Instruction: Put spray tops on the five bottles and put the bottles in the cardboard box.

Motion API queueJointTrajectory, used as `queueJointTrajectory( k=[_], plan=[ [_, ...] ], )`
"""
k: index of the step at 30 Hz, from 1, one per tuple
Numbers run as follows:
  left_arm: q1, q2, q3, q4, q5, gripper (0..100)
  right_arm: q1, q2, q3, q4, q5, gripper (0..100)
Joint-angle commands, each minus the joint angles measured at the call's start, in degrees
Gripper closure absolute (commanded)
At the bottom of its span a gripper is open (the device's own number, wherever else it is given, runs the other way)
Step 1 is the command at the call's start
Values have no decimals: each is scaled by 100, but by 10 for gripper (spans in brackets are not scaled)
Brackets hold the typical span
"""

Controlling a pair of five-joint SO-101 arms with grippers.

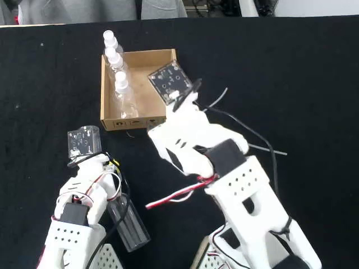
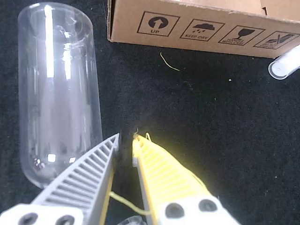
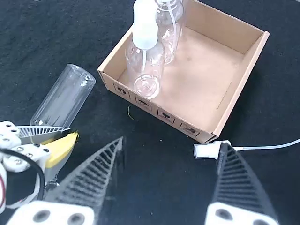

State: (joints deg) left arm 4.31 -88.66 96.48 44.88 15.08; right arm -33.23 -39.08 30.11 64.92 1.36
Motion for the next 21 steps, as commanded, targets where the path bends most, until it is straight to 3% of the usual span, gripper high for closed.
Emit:
queueJointTrajectory(
  k=[1, 21],
  plan=[
    [-40, -26, 145, 26, -9, 959, 176, -338, -22, 264, 18, 737],
    [-13, -26, 145, 26, -9, 959, 176, -365, 541, 721, 18, 737]
  ],
)
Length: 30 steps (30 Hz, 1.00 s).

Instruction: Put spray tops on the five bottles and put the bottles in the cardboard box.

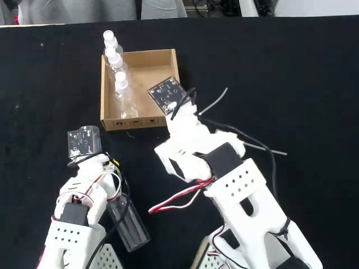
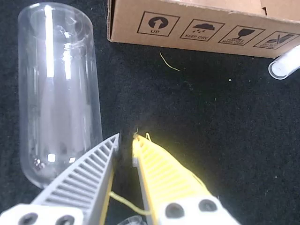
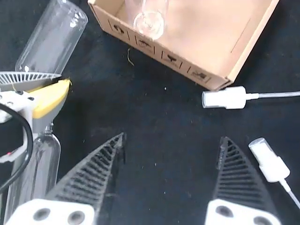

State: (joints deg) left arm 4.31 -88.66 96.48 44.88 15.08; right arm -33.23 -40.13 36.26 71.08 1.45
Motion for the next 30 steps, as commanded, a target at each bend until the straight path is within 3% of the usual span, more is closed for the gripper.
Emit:
queueJointTrajectory(
  k=[1, 8, 18, 23, 30],
  plan=[
    [4, -26, 145, 26, -26, 957, 176, -259, -66, 141, 9, 737],
    [13, -62, 145, 26, -18, 959, 185, -462, -40, 413, 9, 737],
    [-251, -79, 4, -422, -62, 960, 176, -2088, 558, 501, 9, 737],
    [-1095, -79, -374, -396, -62, 960, 176, -2607, 971, 466, 9, 737],
    [-2862, -79, -787, -431, -62, 960, 44, -3073, 1262, 457, 9, 737]
  ],
)
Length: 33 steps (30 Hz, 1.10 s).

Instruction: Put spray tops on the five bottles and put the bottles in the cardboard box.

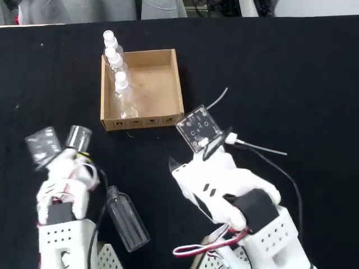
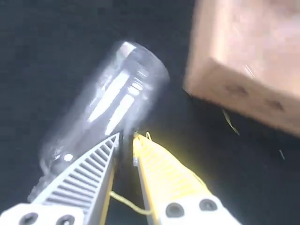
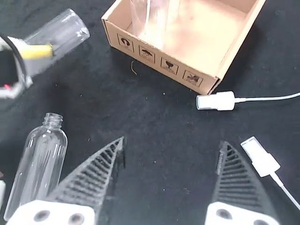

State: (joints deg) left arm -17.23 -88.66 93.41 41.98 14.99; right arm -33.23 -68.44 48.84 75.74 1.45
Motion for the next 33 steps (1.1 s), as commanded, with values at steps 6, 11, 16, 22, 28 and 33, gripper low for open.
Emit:
queueJointTrajectory(
  k=[6, 11, 16, 22, 28, 33],
  plan=[
    [-1499, -79, -585, -141, 0, 960, -633, -347, 233, -9, 0, 737],
    [-1982, -79, -699, -105, 0, 960, -1134, -312, 224, -18, -44, 737],
    [-2246, -79, -699, -141, 0, 959, -1688, -207, 215, -246, -255, 736],
    [-2273, -79, -708, -114, -53, 955, -2180, 822, -4, -598, -747, 733],
    [-2774, -79, -778, -105, -62, 955, -2664, 1974, -655, -598, -1530, 732],
    [-2941, -79, -787, -105, -62, 955, -3200, 2580, -1015, -607, -2101, 732]
  ],
)
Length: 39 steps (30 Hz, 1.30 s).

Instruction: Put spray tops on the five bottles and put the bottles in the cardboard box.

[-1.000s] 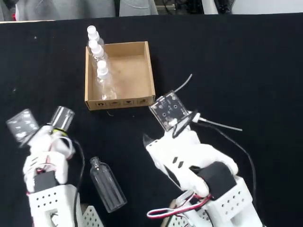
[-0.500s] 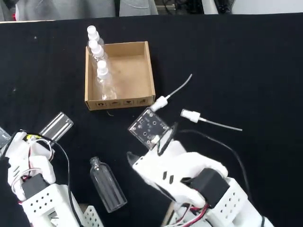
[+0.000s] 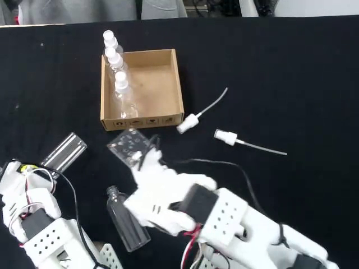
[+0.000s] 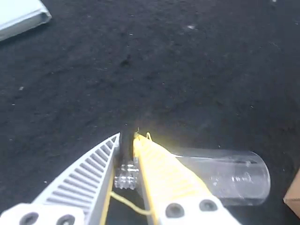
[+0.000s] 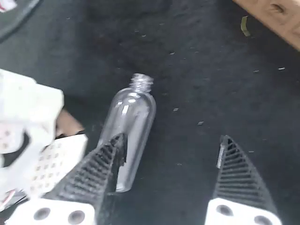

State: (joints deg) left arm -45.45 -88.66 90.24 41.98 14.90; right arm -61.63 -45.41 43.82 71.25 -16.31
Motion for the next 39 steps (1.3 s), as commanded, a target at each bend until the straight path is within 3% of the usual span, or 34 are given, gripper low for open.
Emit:
queueJointTrajectory(
  k=[1, 20, 39],
  plan=[
    [-136, -79, -479, -105, -53, 955, -440, 382, -549, -220, -431, 732],
    [-154, -79, -453, -141, -44, 955, -721, 2440, -549, -1811, -1266, 732],
    [-154, -79, -435, -149, -44, 955, -844, 3899, -549, -1802, -1547, 732]
  ],
)
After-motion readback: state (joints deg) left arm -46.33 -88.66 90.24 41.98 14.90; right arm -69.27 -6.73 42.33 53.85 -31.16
